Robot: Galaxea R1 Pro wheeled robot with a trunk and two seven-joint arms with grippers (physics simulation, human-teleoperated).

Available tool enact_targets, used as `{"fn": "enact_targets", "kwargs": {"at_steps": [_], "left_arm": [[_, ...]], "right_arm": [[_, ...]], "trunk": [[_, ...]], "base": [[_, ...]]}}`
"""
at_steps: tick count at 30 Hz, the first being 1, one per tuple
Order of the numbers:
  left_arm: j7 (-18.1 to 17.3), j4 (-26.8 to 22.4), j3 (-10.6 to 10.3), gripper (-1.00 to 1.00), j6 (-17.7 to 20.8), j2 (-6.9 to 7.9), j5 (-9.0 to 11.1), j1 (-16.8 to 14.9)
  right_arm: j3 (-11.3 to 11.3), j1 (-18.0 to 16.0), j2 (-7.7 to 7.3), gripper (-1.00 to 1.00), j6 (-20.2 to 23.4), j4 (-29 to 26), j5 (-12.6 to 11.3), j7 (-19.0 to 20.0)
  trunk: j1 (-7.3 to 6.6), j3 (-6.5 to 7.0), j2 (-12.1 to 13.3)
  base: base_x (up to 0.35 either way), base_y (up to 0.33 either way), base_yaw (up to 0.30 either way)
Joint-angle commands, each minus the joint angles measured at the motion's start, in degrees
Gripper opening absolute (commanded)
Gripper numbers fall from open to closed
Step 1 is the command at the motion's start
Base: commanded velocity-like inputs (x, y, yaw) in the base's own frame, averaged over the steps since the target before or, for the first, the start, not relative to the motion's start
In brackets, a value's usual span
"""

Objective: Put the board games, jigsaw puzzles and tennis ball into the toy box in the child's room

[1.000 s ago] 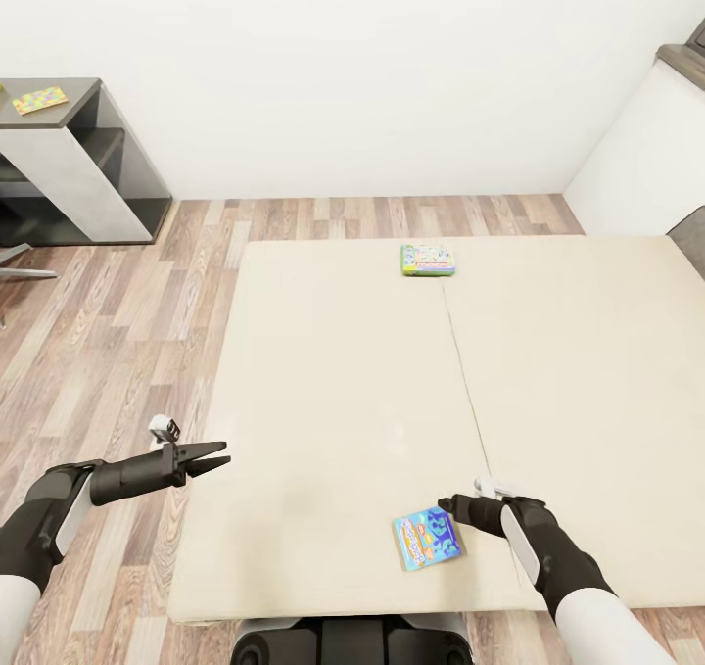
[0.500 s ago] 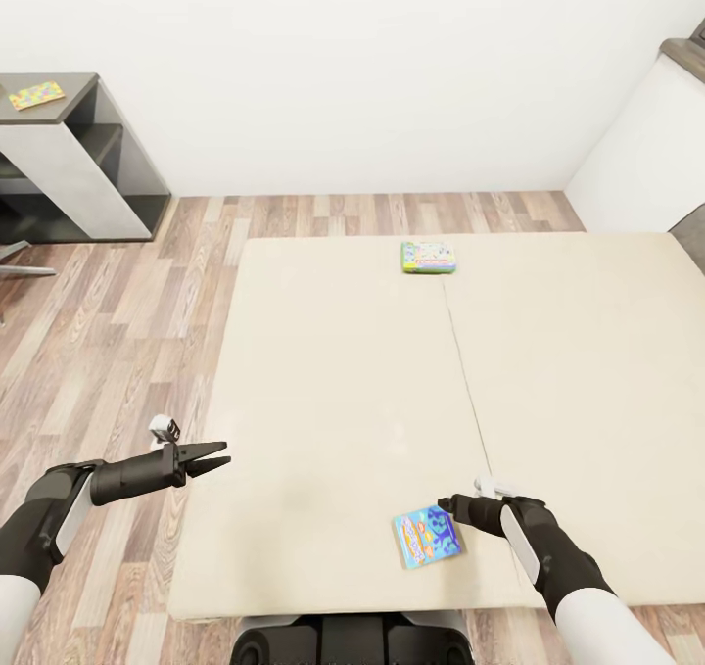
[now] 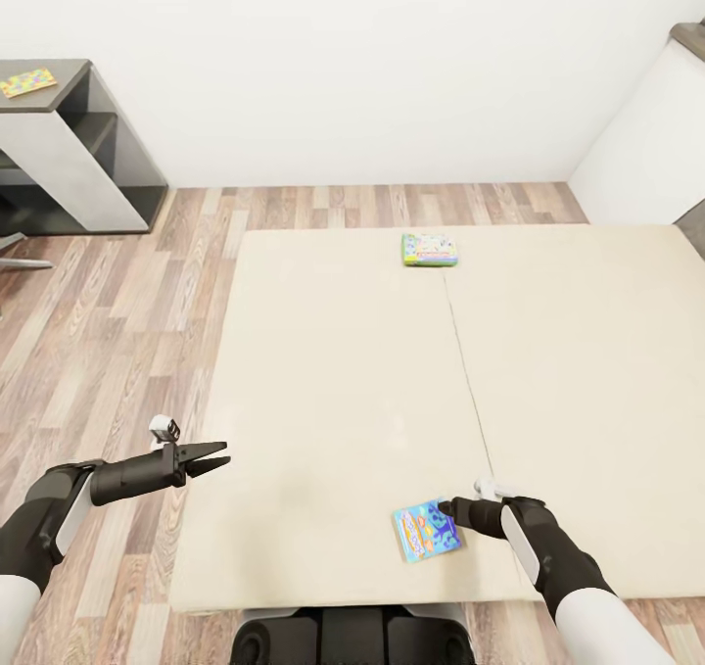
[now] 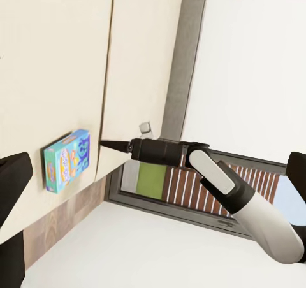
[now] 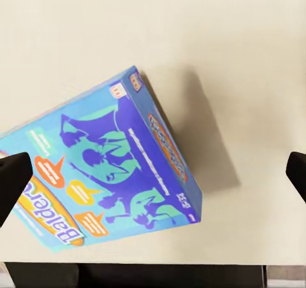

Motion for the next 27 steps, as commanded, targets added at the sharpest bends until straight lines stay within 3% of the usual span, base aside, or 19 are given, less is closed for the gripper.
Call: {"fn": "enact_targets", "kwargs": {"at_steps": [1, 27], "left_arm": [[-0.2, 0.0, 0.0, 1.00, 0.6, 0.01, 0.0, 0.0], [-0.2, 0.0, 0.0, 1.00, 0.6, 0.01, 0.0, 0.0]], "right_arm": [[-0.2, 0.0, 0.01, 1.00, 0.5, -0.1, -0.2, 0.1], [-0.1, 0.0, 0.27, 1.00, 0.6, -0.1, -0.2, 0.2]], "trunk": [[0.03, -0.16, -0.1], [0.03, -2.61, -0.1]], "base": [[0.000, 0.000, 0.000], [0.000, 0.000, 0.000]]}}
